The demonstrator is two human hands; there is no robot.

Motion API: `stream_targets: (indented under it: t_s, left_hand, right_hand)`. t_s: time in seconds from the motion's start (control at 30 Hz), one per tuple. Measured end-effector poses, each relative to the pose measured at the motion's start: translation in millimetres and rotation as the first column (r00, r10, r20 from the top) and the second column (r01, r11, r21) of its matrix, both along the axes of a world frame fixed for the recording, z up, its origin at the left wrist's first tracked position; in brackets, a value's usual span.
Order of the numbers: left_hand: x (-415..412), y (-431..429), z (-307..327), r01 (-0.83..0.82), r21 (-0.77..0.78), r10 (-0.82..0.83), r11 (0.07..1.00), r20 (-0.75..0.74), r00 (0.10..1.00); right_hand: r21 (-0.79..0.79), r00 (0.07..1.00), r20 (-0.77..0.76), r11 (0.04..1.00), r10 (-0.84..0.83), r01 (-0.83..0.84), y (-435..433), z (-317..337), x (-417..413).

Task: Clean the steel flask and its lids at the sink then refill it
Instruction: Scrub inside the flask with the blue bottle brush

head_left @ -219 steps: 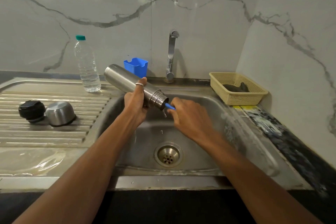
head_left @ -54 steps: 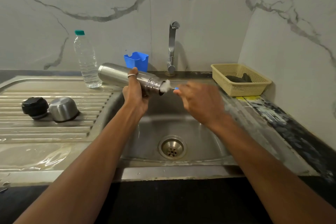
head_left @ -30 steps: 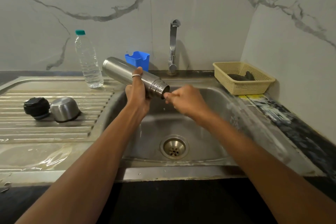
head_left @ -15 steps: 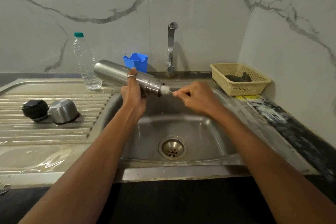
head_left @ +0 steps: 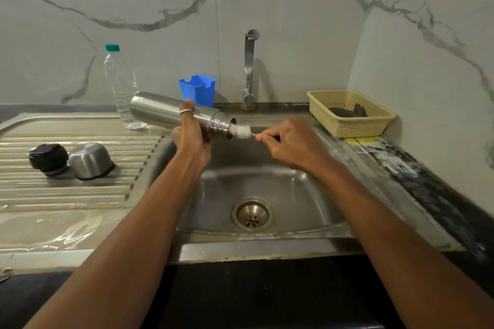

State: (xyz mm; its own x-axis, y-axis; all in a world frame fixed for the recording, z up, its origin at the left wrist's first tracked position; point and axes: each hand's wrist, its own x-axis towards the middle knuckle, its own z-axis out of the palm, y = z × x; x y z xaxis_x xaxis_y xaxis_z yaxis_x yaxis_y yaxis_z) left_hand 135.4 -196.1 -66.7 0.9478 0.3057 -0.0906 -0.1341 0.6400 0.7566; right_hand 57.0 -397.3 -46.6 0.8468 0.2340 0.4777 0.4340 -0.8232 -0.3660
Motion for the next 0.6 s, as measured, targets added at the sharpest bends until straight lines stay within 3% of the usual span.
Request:
stream_targets:
  t_s: [0.17, 0.33, 0.6]
  left_hand:
    - [-7, -18, 3, 0.040, 0.026, -0.040, 0.999, -0.002, 0.999]
    - [1, 2, 3, 0.007, -0.019, -0.007, 1.000, 0.019, 1.000]
    - [-2, -12, 0, 0.080, 0.008, -0.080, 0.997, 0.029, 0.996]
  right_hand:
    - [-0.179, 0.979, 0.202, 0.983, -0.008, 0.045, 24, -8, 2]
    - [-0.276, 0.875, 0.483, 0.948, -0.009, 0.162, -3, -4, -1]
    - [-0.299, 0.865, 0.501, 0.943, 0.024, 0.147, 28, -11, 4]
